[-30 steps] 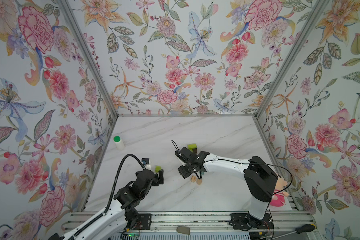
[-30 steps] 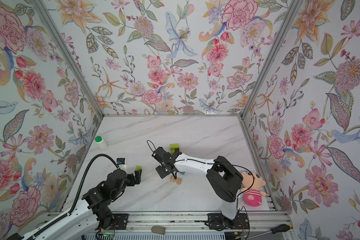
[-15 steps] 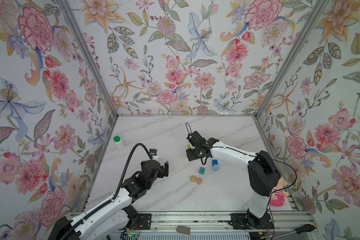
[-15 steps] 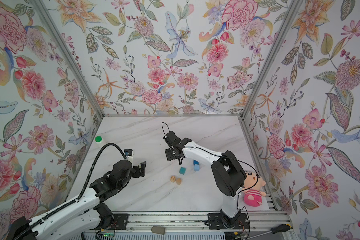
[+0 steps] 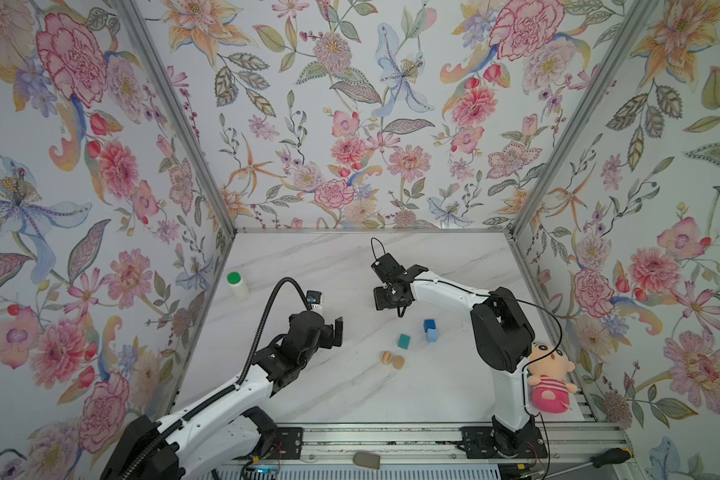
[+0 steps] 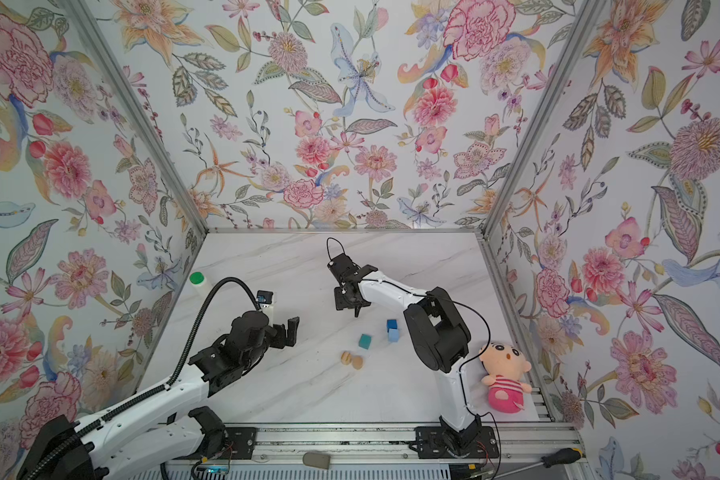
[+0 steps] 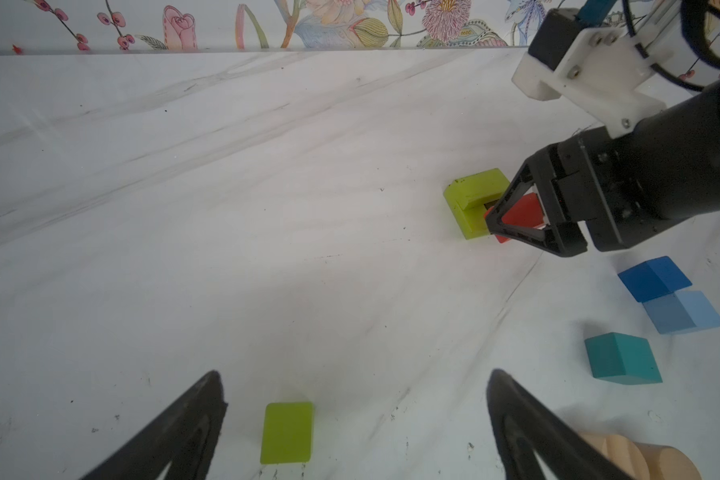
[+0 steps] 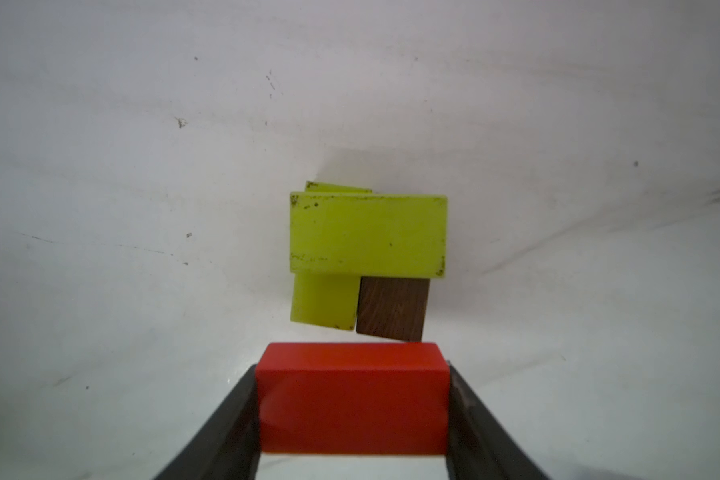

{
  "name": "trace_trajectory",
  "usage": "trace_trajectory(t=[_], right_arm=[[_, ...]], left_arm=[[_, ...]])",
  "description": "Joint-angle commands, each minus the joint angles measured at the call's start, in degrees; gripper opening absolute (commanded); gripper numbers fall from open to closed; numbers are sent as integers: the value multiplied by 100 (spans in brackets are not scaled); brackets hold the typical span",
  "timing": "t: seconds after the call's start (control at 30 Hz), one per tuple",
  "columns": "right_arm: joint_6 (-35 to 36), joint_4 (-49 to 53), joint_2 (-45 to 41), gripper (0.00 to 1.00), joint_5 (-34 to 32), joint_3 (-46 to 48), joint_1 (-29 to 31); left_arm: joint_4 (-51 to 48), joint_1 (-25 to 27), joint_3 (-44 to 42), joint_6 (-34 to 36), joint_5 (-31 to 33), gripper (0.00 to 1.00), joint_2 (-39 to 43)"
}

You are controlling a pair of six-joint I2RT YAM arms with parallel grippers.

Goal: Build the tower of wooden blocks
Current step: 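Lift the red bar and carry it over the lime-green stack, then lower the red bar onto the lime-green stack and open the right gripper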

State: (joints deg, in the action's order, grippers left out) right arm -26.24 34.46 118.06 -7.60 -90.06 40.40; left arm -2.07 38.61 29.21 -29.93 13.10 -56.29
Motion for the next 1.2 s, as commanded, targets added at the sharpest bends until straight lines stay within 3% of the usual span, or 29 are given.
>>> trace_trajectory(t=[0.0,1.17], right_arm=[[-127,194,147,53,-76,-256,-50],[-217,501,794,56,-93,-899,-182]], left_arm=[[113,-103,125,130,-141,99,-50],[131,-485,82,294,-396,99,-68]])
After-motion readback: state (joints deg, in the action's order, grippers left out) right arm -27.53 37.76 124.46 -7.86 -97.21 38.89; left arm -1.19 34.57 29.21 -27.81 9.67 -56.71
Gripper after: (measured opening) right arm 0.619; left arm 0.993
